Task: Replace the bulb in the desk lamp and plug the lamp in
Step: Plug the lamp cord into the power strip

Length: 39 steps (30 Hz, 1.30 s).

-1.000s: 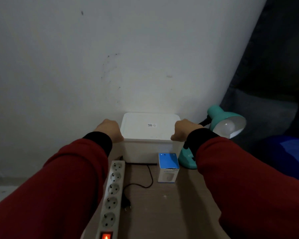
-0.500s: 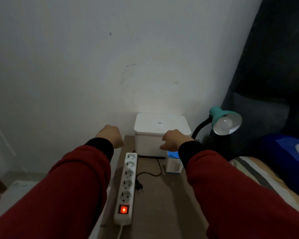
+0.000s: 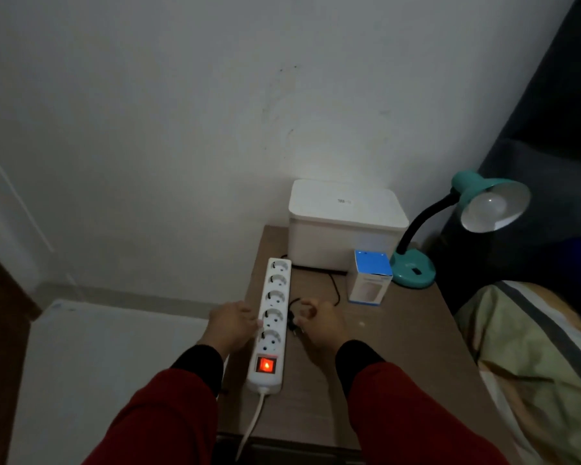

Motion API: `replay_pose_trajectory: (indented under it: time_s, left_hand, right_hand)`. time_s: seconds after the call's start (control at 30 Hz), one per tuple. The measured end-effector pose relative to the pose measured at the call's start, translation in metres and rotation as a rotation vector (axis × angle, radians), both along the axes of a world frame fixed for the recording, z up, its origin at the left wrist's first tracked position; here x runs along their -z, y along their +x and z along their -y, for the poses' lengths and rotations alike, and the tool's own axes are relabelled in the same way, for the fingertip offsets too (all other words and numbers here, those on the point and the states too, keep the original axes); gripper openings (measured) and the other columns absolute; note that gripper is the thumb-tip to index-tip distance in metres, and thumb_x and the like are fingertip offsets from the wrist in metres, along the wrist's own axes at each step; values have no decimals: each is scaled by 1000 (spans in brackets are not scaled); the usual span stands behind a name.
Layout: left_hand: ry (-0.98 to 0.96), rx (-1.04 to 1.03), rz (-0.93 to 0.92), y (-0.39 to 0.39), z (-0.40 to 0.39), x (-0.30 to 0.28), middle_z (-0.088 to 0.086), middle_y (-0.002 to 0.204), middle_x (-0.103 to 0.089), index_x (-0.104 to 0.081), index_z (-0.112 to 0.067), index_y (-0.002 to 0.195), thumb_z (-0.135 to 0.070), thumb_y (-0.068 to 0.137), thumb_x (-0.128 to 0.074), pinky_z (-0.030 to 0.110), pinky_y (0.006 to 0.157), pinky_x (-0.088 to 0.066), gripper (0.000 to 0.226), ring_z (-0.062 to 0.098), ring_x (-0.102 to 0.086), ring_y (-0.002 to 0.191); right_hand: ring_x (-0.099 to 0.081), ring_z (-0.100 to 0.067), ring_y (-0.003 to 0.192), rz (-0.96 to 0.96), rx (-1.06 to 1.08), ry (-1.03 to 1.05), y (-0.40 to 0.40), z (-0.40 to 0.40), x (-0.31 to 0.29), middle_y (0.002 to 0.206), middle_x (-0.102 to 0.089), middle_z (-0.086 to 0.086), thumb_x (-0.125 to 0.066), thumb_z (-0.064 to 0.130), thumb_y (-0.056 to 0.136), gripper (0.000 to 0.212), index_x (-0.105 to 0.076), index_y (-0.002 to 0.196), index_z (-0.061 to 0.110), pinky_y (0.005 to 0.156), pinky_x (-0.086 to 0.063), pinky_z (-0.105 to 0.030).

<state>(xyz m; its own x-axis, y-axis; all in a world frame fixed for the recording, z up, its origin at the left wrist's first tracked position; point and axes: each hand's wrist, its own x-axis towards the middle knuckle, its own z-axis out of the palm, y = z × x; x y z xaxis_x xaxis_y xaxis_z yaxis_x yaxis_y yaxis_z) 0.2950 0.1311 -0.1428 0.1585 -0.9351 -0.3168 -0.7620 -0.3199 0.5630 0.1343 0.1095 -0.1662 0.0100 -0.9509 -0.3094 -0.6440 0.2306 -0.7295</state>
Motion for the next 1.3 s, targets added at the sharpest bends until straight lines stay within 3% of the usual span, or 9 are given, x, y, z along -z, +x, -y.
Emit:
replay_pose_trajectory:
  time_s: [0.13, 0.23, 0.33, 0.73, 0.8, 0.97, 1.1, 1.2, 1.3]
  left_hand:
    - [-7, 1, -195, 1, -8, 15, 6, 107, -68, -56, -18, 130, -17, 81, -70, 7, 79, -36, 51, 6, -55, 91]
    - [16, -50, -262, 4, -5, 22, -5, 86, -63, -56, -24, 130, -19, 78, -74, 14, 83, -38, 55, 6, -55, 88]
    - [16, -53, -281, 5, -2, 26, -11, 76, -60, -55, -25, 131, -18, 78, -74, 16, 84, -39, 56, 7, -57, 87]
    - [3, -80, -330, 2, -2, 28, -4, 86, -62, -52, -25, 133, -15, 83, -69, 19, 86, -40, 54, 8, -56, 90]
    - [-2, -69, -314, 2, -3, 28, -9, 77, -58, -52, -25, 133, -15, 83, -69, 17, 84, -38, 54, 8, -55, 90]
    - [-7, -68, -315, 0, -4, 27, -4, 87, -62, -51, -23, 134, -14, 83, -68, 16, 85, -36, 54, 6, -54, 91]
    - [-10, -59, -290, -1, -4, 25, -9, 75, -58, -52, -23, 134, -14, 83, -69, 15, 82, -35, 54, 5, -53, 86]
    - [-5, -68, -293, -1, -4, 25, -13, 70, -53, -51, -22, 135, -13, 83, -69, 16, 82, -36, 55, 6, -52, 83]
    - [-10, -72, -292, -2, -6, 25, -2, 89, -65, -51, -22, 135, -13, 83, -68, 16, 84, -37, 55, 6, -53, 91]
  right_hand:
    - [-55, -23, 123, 71, 40, -11, 7, 1, 16, 133, -59, -12, -62, 5, 87, 45, -54, 131, 5, 100, -45, -27]
    - [-59, -24, 117, 117, 89, 15, 11, 9, 19, 129, -61, -14, -61, 8, 88, 41, -56, 128, 5, 99, -49, -34]
    - [-57, -24, 116, 160, 116, 65, 12, 16, 19, 131, -59, -13, -61, 9, 88, 43, -54, 130, 6, 89, -47, -26]
    - [-52, -22, 125, 175, 96, 146, 14, 15, 19, 139, -53, -11, -66, 0, 82, 65, -41, 141, 11, 91, -42, -20]
    - [-57, -24, 119, 222, 120, 153, 15, 14, 26, 133, -57, -12, -68, -5, 78, 72, -40, 141, 15, 101, -48, -31]
    - [-64, -32, 105, 423, 194, 164, 10, 9, 26, 113, -62, -17, -63, -16, 73, 82, -37, 142, 21, 91, -54, -50]
    - [-66, -28, 85, 610, 230, 188, 1, 8, 14, 85, -66, -14, -53, -17, 80, 75, -36, 142, 21, 86, -57, -47]
    - [-65, -28, 99, 587, 217, 237, 1, 10, 12, 108, -66, -18, -52, -13, 82, 64, -43, 138, 16, 91, -55, -43]
    - [-60, -27, 109, 482, 214, 227, 2, 10, 17, 126, -58, -14, -53, -12, 83, 59, -47, 136, 14, 95, -53, -39]
